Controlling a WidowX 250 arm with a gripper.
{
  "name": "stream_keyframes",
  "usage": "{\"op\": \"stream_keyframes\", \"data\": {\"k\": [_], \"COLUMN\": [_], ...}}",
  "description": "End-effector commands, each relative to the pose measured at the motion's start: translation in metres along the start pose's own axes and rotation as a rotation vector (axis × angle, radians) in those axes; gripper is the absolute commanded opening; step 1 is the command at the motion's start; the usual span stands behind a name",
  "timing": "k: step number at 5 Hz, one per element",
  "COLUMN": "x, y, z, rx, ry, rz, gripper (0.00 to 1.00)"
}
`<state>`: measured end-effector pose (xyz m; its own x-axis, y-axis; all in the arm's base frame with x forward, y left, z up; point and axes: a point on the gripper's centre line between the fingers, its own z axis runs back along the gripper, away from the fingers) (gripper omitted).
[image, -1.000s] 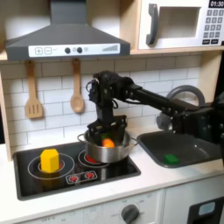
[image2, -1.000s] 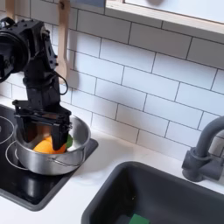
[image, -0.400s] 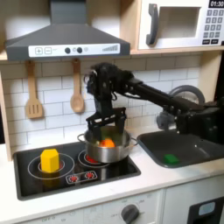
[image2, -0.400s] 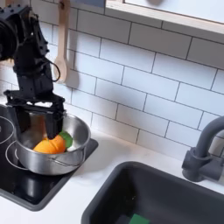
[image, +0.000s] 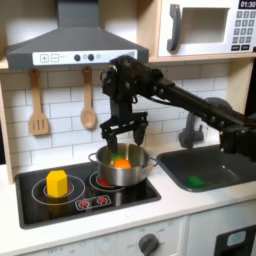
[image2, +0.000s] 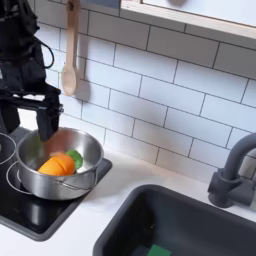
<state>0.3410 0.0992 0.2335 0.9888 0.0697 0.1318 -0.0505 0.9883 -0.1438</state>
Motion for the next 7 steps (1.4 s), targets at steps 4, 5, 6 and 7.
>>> {"op": "stream_keyframes", "data": {"k": [4,5,6,7], "x": [-0.043,-0.044,-0.037,-0.033], "y": [0.068,0.074,0.086,0.104], "z": [0.002,0.003,0.005,0.002], "rx": [0.104,0.101,0.096,0.094], "ry": [0.028,0.029,0.029,0.042], "rz": [0.131,0.136,0.147,0.174], "gripper": [1.00,1.00,1.00,1.00]}}
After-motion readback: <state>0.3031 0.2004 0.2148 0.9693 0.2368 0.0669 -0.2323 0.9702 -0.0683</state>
